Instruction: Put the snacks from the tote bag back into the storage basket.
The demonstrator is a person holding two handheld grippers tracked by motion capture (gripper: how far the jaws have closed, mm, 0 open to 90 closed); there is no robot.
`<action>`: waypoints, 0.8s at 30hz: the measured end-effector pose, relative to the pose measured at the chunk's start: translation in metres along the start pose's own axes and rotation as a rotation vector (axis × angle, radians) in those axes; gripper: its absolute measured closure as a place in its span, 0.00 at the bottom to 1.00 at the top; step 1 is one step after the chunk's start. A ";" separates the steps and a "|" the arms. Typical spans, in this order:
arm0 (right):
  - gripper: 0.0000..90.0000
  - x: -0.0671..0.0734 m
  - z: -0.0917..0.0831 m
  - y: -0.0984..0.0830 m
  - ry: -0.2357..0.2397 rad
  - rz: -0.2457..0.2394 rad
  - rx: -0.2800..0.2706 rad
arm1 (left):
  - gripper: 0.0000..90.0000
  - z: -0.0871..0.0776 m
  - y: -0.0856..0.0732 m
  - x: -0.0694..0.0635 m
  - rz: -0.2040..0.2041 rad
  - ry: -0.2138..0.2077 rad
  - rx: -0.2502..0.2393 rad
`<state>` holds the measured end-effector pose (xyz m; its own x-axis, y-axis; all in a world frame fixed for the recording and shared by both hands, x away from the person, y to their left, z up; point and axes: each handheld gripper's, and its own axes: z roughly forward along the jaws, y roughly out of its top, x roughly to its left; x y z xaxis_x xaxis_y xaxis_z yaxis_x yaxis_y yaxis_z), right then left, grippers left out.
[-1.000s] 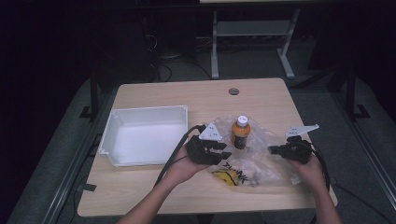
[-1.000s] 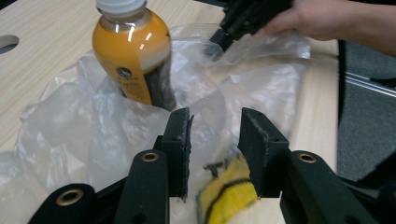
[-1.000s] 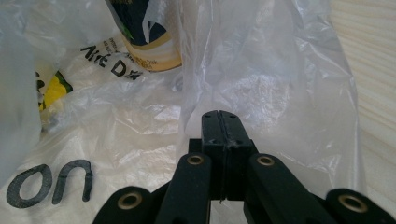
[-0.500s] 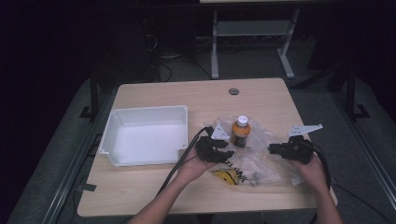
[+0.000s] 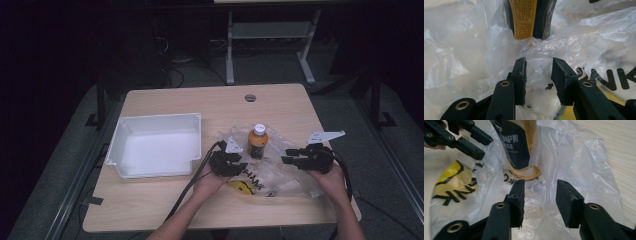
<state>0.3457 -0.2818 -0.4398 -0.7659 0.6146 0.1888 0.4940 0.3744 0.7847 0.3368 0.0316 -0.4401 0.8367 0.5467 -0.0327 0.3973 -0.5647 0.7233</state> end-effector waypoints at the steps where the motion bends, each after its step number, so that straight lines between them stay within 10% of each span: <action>1: 0.68 0.001 0.002 0.001 -0.011 -0.003 0.011 | 0.72 0.001 -0.001 0.000 -0.001 0.003 0.001; 9: 0.95 -0.001 0.017 0.003 -0.036 -0.015 0.063 | 0.75 0.007 -0.008 0.001 -0.020 0.009 0.008; 24: 0.99 -0.009 0.028 -0.010 -0.026 0.042 0.149 | 0.76 0.015 -0.017 -0.002 -0.017 0.030 0.043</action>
<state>0.3590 -0.2711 -0.4658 -0.7333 0.6490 0.2024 0.5824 0.4461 0.6796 0.3338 0.0303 -0.4625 0.8184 0.5742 -0.0241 0.4278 -0.5806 0.6927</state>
